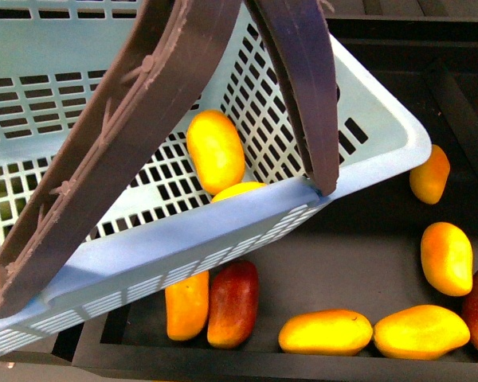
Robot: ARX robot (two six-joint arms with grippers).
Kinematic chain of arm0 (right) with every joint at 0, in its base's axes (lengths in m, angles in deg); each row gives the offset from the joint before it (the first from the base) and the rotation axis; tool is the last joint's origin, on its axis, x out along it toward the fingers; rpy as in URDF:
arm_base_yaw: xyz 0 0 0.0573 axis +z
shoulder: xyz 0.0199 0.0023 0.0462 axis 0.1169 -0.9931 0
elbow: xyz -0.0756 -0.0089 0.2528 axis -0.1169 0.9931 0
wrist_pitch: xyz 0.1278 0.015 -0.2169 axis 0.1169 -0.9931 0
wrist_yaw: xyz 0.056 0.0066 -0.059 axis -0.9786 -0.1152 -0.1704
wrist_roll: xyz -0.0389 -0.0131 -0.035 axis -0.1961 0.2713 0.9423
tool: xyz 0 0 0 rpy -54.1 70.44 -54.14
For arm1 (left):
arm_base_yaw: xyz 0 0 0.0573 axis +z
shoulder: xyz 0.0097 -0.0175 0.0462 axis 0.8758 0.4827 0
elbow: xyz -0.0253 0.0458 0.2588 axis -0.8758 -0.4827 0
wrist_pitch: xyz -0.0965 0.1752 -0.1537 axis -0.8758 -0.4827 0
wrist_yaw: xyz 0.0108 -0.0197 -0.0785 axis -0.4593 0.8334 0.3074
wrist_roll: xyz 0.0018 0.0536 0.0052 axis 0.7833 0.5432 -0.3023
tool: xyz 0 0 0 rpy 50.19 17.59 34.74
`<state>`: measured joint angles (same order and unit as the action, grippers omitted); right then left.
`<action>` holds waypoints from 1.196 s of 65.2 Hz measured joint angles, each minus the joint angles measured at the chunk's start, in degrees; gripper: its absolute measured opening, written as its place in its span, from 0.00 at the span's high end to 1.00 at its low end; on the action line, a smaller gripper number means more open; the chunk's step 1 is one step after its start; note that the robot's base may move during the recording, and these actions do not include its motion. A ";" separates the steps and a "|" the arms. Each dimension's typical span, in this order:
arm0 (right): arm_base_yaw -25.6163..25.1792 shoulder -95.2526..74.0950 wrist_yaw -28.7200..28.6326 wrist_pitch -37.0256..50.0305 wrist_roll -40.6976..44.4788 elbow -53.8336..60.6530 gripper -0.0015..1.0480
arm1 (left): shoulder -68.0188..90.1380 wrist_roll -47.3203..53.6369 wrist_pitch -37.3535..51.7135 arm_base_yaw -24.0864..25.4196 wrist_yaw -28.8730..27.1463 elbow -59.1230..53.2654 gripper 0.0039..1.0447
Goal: Pick lemon and mango into basket
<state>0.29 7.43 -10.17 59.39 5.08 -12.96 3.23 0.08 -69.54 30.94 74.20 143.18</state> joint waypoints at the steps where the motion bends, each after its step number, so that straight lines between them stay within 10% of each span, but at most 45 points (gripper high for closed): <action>1: -0.20 0.70 -0.28 -0.20 0.00 0.57 0.98 | 0.00 0.02 0.00 -0.02 0.09 0.00 0.96; 78: -6.82 42.07 -6.71 -28.68 0.02 12.13 0.98 | 0.00 -0.04 0.00 0.00 0.22 0.00 0.96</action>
<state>-6.53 49.50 -16.88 30.72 5.11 -0.83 3.23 0.04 -69.54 30.94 74.42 143.18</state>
